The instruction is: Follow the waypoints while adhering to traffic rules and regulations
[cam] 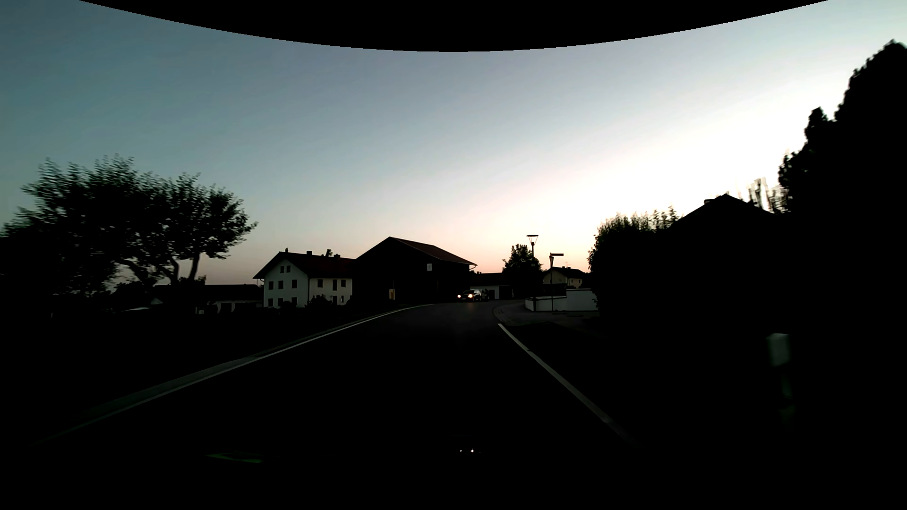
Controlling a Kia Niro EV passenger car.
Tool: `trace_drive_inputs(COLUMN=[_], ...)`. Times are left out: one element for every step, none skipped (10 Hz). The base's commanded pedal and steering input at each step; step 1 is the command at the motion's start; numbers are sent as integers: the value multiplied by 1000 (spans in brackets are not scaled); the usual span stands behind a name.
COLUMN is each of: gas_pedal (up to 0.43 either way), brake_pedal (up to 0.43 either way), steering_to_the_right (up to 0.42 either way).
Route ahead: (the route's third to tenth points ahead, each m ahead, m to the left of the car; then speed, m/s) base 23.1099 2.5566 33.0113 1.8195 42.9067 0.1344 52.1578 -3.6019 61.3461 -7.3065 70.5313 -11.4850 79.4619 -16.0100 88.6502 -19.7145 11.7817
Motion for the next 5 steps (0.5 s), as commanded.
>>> trace_drive_inputs(gas_pedal=[59,59,59,59,59], brake_pedal=[0,0,0,0,0], steering_to_the_right=[7,7,8,9,9])
